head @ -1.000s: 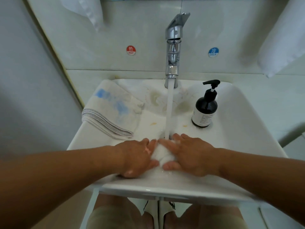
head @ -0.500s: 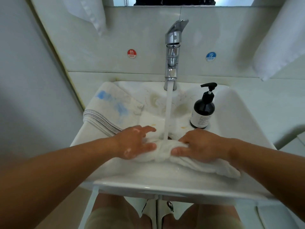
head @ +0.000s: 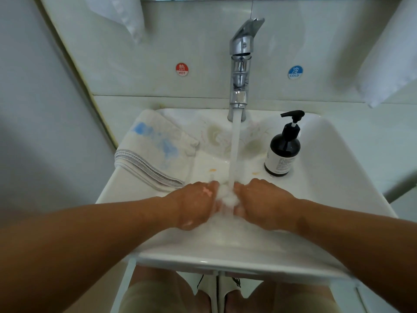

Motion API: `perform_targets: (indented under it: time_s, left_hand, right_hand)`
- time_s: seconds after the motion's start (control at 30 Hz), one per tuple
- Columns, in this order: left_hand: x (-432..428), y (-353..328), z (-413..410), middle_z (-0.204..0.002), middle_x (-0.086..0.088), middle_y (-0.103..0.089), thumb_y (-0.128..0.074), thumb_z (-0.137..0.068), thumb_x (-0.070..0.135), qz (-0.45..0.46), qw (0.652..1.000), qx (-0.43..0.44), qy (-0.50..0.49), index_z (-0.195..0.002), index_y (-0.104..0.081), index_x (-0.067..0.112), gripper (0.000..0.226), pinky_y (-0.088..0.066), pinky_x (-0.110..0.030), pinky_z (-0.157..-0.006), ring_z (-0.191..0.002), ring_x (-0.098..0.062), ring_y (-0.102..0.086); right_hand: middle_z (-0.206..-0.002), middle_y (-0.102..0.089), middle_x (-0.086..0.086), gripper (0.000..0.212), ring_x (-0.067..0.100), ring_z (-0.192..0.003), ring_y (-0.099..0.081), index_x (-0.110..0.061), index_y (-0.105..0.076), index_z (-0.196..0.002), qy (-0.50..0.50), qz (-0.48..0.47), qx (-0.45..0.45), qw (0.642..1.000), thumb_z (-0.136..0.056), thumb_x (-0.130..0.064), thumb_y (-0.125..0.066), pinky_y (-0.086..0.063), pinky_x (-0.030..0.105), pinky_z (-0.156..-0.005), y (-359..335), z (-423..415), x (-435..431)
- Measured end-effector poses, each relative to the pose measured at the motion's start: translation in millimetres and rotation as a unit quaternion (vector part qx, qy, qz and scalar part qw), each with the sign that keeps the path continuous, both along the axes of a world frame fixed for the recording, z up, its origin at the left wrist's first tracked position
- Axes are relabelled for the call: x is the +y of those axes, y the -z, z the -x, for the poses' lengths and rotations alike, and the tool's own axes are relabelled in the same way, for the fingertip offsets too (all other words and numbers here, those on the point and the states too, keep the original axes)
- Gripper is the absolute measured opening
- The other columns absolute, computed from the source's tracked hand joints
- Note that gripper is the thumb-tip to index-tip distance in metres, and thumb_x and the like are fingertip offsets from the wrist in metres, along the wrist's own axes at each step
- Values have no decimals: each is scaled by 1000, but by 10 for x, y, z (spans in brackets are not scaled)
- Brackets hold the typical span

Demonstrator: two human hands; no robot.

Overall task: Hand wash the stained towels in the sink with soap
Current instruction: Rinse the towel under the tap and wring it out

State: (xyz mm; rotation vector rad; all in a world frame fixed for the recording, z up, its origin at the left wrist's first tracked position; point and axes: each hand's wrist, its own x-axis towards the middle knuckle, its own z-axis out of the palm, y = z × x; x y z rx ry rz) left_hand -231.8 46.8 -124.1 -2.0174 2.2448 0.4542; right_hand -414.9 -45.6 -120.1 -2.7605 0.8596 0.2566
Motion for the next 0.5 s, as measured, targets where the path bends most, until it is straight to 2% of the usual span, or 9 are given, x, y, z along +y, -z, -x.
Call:
perform_targets:
  time_s: [0.07,0.13,0.17,0.2,0.23,0.3,0.37,0.43,0.5]
  left_hand:
    - [-10,-60,-35,-114,-8,-63,-47,-105,39,-31,999,7,16,-122,-56,19,28,-50,-40,-86,-103,-29,-64]
    - [9,-163,-86,-95,4,-67,-54,-96,62,-109,988,105,-29,-102,-63,28,35,-50,-33,-77,-90,-19,-64]
    - [17,-215,-120,-90,9,-66,-54,-89,71,-127,981,135,-48,-96,-63,32,41,-49,-31,-75,-85,-15,-63]
    - [17,-245,-178,-93,10,-65,-54,-85,76,-128,979,145,-61,-100,-64,35,44,-49,-31,-78,-86,-13,-61]
    - [14,-259,-233,-103,10,-64,-54,-85,75,-109,981,143,-76,-112,-63,38,47,-49,-31,-85,-92,-13,-61]
    - [39,-269,-303,-125,2,-58,-52,-95,62,-42,988,115,-98,-138,-51,38,50,-45,-31,-97,-104,-15,-57]
    - [112,-278,-253,-141,-6,-50,-40,-102,55,-37,993,89,-69,-153,-35,32,56,-40,-35,-107,-123,-23,-52]
    - [192,-255,-89,-149,-9,-39,-33,-98,68,-82,996,22,-14,-160,-12,28,77,-33,-41,-114,-137,-29,-40]
    - [200,-179,58,-151,-10,-32,-29,-94,75,-103,994,-36,-17,-161,-1,26,88,-33,-44,-115,-138,-31,-37]
  right_hand:
    - [-83,-62,-9,51,14,-78,-57,-30,-61,-104,1,-73,-57,996,-85,-77,-56,-50,30,-75,-35,55,-31]
    - [-79,-66,-8,50,9,-76,-62,-30,-67,-85,24,-170,-83,982,-74,-79,-64,-49,27,-71,-101,98,-29]
    - [-80,-68,-7,56,10,-78,-64,-29,-68,-82,29,-187,-79,979,-70,-83,-60,-51,28,-72,-126,110,-32]
    - [-82,-67,-7,62,12,-81,-64,-28,-67,-84,27,-178,-65,981,-70,-86,-52,-51,31,-75,-157,112,-26]
    - [-86,-64,-8,65,16,-86,-64,-29,-65,-90,23,-140,-43,989,-74,-88,-44,-51,34,-78,-169,103,-27]
    - [-106,-54,-6,61,21,-101,-60,-32,-54,-123,15,-38,-11,999,-90,-80,-35,-48,38,-88,-181,106,3]
    - [-131,-46,-1,67,23,-118,-53,-33,-26,-150,8,-27,8,1000,-96,-72,-33,-45,40,-99,-154,143,97]
    - [-153,-31,-1,85,22,-132,-45,-35,-5,-158,-19,-53,28,998,-91,-79,-35,-41,41,-108,-100,157,232]
    - [-160,-23,2,95,25,-136,-44,-35,4,-158,-31,-55,38,997,-87,-82,-41,-41,43,-111,-55,117,261]
